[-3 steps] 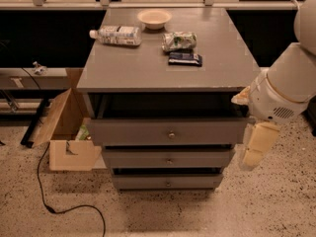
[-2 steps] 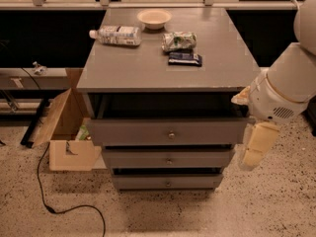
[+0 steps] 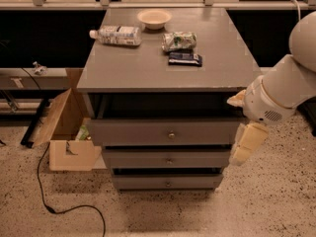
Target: Open top drawer
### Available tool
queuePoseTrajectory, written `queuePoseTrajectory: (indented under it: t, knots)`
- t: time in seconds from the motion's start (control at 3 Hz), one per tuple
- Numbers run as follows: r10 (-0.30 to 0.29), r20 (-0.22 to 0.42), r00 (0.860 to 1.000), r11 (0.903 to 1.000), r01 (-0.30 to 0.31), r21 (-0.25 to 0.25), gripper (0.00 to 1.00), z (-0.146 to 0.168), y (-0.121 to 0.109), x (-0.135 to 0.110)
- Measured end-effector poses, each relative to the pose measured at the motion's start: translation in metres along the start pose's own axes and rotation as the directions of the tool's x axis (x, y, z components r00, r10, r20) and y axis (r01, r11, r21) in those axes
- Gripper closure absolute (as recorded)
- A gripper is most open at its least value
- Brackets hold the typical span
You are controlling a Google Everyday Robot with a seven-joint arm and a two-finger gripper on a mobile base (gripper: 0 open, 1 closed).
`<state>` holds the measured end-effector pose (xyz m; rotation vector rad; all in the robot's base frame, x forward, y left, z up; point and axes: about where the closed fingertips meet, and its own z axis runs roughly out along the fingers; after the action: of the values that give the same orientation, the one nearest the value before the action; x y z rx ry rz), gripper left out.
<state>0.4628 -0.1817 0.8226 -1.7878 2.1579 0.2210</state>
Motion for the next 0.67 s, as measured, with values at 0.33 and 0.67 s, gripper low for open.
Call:
queuePoseTrajectory:
  t: [0.33,0.67]
  knots:
    - [-0.029,0.034,0.999,0.9996,0.029,0.007,0.00,0.025,-0.015,-0.001]
    - [-0.070,0.049,0.996,0.9975,0.069,0.017,0.00,0.059,-0.030,-0.005]
